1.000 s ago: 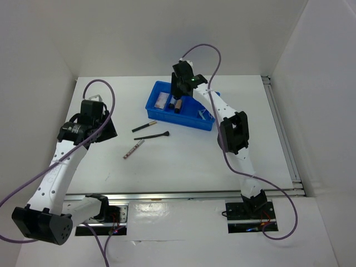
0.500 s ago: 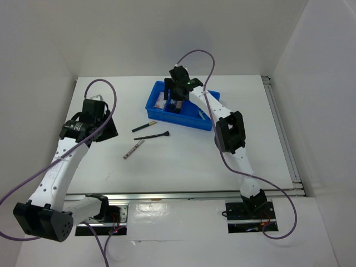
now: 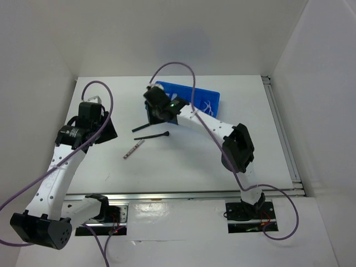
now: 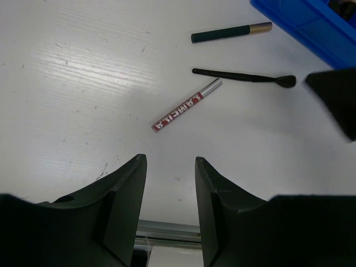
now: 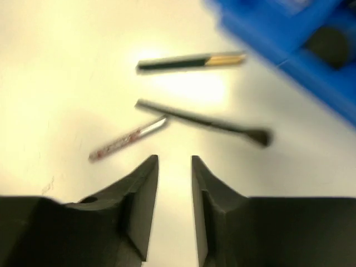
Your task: Organize the makeup
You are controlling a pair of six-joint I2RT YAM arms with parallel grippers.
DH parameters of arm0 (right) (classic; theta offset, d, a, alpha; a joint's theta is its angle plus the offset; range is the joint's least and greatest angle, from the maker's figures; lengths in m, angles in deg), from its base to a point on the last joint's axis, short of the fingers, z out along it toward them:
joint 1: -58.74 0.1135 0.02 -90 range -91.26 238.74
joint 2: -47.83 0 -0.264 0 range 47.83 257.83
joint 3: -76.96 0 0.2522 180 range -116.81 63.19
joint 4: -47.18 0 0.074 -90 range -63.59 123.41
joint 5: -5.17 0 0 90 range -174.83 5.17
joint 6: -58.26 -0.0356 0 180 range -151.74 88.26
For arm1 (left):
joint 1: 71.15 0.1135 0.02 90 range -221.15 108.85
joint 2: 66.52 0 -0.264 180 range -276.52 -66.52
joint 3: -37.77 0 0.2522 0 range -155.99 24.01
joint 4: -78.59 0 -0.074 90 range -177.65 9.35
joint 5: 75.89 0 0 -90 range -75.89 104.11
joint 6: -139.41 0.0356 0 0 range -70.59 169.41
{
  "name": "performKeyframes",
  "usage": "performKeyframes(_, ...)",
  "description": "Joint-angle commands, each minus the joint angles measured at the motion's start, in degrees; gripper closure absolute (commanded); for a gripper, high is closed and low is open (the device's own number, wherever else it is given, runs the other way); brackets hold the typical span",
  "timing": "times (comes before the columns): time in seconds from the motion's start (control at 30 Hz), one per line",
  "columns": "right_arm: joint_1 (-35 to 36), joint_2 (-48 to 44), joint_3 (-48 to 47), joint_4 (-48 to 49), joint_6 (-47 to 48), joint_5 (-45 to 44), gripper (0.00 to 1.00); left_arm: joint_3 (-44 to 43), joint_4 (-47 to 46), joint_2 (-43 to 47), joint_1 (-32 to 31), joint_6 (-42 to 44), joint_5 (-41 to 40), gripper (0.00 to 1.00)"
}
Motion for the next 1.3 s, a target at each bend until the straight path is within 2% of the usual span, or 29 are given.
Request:
performKeyframes(0.0, 4.0, 1.3, 2.7, 0.6, -3.2, 3.2, 0.6, 0.3, -0.9, 2.1, 0.3, -1.5, 0.2, 0.47)
performKeyframes(0.07, 5.8, 4.3, -0.1, 0.6, -4.1, 5.2, 0.43, -0.2, -0.4, 2.8, 0.3, -1.5, -0.3, 0.47)
performKeyframes(0.17, 8.6, 9.8, -6.6, -2.4, -7.2, 5.9, 0.3, -0.9, 0.2, 4.5, 0.3, -2.6, -0.9, 0.47)
performKeyframes(0.33, 10.0, 15.9, -10.7, -3.7, -16.3, 4.1, 0.27, -2.1, 1.4, 5.7, 0.3, -2.6, -1.5, 0.47)
performKeyframes(0.57, 10.0, 22.0, -14.8, -3.7, -19.9, 1.4, 0.27, -2.6, 2.4, 6.3, 0.3, -2.0, -3.4, 0.45)
performKeyframes(0.83, 11.0, 26.5, -17.9, -10.2, -19.9, -8.5, 0.35, -4.6, 3.0, 6.4, 0.3, -3.1, -5.4, 0.45)
performKeyframes(0.87, 11.0, 26.5, -17.9, -10.9, -20.7, -9.2, 0.4, -5.2, 3.0, 6.4, 0.3, -3.1, -5.4, 0.45)
performKeyframes(0.97, 11.0, 25.8, -14.9, -11.5, -20.7, -10.3, 0.45, -5.2, 3.0, 6.4, 0.3, -3.1, -5.4, 0.45)
performKeyframes(1.03, 11.5, 24.3, -12.4, -11.5, -20.7, -11.6, 0.54, -5.2, 3.0, 6.4, 0.3, -3.1, -6.1, 0.45)
performKeyframes(1.07, 11.5, 23.7, -11.5, -11.5, -20.7, -11.6, 0.61, -5.2, 3.0, 6.4, 0.3, -3.1, -6.7, 0.45)
performKeyframes(1.2, 12.7, 19.3, -5.7, -11.4, -20.7, -11.5, 0.74, -5.2, 3.0, 6.4, 0.3, -3.1, -6.7, 0.45)
performKeyframes(1.27, 12.7, 15.5, -0.3, -9.8, -20.7, -10.8, 0.84, -5.2, 3.0, 6.4, 0.3, -3.1, -6.7, 0.45)
